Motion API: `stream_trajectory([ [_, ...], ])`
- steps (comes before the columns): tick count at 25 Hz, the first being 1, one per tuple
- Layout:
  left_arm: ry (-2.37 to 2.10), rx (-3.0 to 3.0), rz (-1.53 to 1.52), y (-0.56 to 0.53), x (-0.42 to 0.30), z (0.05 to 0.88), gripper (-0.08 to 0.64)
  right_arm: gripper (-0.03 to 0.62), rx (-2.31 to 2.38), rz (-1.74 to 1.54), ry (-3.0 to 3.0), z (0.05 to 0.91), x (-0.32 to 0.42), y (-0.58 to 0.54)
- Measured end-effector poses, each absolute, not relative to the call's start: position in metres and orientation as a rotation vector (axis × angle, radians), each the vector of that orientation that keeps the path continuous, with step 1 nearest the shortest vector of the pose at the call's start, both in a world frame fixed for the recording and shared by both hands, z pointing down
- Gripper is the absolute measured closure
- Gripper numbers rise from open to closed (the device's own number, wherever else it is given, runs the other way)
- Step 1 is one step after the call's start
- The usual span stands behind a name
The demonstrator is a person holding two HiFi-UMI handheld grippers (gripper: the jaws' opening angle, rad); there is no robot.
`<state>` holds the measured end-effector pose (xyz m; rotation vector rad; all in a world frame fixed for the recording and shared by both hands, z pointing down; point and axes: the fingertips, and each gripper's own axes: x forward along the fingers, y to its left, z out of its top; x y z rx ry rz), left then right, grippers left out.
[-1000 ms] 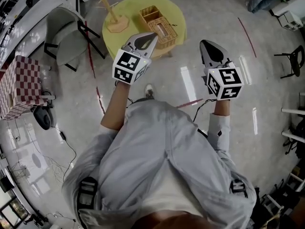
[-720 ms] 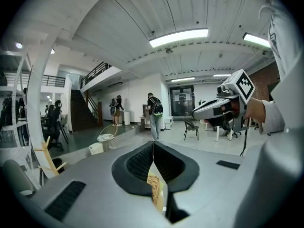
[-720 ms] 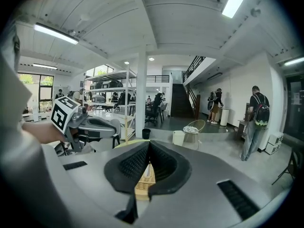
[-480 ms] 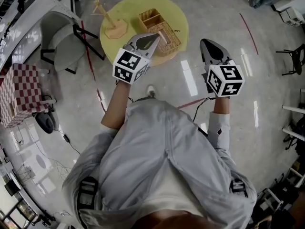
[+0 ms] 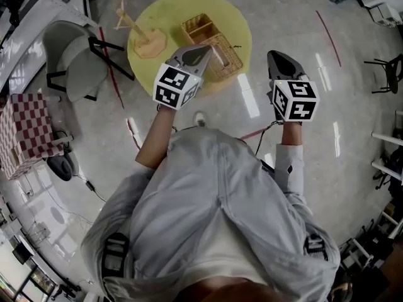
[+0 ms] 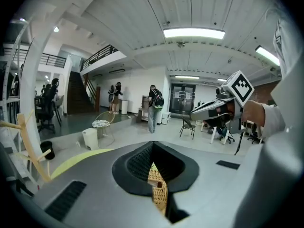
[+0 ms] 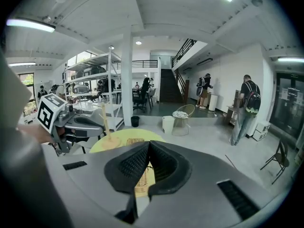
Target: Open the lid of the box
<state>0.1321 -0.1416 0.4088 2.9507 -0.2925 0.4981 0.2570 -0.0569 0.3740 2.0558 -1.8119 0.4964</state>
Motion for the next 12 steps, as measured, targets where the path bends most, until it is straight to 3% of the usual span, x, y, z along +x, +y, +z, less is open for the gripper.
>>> stream_trajectory([
  [12, -0.340, 2.885, 0.477, -0.175, 0.146, 0.446, 0.532, 0.569, 1.844, 0.555, -1.924, 0.417, 0.273, -0.130],
])
